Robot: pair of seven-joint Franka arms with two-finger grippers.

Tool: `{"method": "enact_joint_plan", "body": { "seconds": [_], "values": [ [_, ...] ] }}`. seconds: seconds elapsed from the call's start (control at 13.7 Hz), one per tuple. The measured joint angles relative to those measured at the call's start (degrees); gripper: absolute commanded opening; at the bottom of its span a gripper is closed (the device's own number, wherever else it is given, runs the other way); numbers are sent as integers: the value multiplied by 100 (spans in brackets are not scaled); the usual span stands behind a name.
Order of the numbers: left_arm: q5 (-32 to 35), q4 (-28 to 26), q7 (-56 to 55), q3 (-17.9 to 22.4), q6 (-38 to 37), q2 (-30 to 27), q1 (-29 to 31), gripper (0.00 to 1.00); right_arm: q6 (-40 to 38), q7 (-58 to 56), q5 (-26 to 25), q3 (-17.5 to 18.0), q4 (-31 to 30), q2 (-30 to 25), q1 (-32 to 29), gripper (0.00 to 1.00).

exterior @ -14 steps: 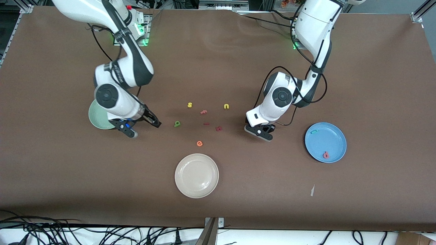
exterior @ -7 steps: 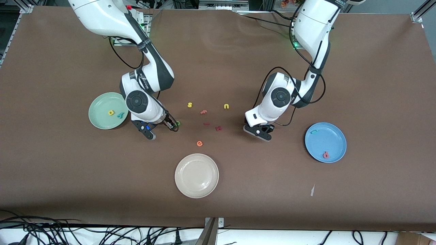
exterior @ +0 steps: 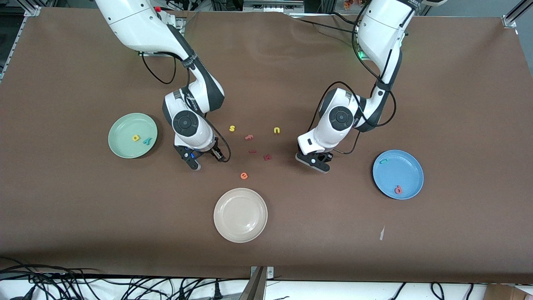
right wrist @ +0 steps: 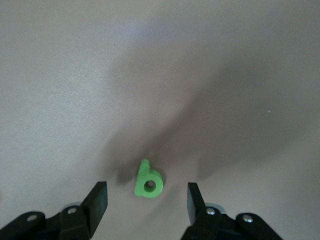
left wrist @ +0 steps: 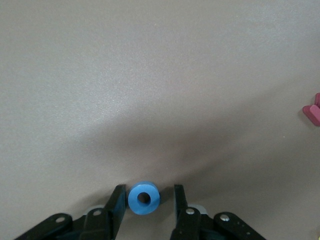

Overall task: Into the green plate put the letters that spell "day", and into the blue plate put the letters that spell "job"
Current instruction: 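Grasp the blue o with the left gripper while the right gripper grasps the b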

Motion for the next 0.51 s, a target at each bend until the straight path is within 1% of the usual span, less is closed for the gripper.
{"method": "enact_joint_plan", "body": {
  "seconds": [0.07,0.22,0.37,0.51],
  "values": [
    [0,0,0,0,0,0,-1,46,80,4,0,-2,-33,21,0,73],
    [2,0,6,1,0,0,-1,41,228,74,-2,-5,-97,54,0,73],
    [46,0,20,5,0,0,-5,39,264,125,-3,-5,-127,55,7,72],
    [71,2,30,11,0,0,-7,34,304,165,-3,-5,-171,59,18,60]
  ]
}}
